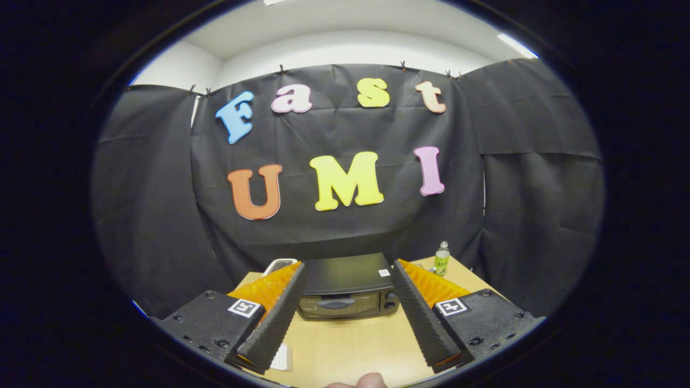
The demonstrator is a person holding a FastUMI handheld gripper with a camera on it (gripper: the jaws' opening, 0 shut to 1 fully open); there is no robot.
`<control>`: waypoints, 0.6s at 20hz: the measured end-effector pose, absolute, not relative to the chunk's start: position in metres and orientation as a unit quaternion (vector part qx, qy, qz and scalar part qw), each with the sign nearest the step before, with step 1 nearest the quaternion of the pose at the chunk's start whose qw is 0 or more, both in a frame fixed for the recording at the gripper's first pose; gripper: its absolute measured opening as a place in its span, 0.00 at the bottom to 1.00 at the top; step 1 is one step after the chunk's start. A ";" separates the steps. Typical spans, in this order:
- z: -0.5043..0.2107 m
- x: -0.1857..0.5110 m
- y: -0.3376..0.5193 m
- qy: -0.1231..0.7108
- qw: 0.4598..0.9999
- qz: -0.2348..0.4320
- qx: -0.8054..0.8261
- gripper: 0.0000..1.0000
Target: Open the toaster oven, put the food inside, and close the toaster oven door.
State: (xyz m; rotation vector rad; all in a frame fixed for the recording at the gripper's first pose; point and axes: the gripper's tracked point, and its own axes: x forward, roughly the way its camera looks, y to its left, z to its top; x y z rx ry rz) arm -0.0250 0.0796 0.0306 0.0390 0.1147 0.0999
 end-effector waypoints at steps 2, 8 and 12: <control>0.030 -0.026 0.080 0.058 0.997 0.048 0.021 1.00; 0.033 -0.023 0.085 0.050 0.997 0.050 0.012 1.00; 0.028 -0.023 0.088 0.053 0.997 0.052 0.002 1.00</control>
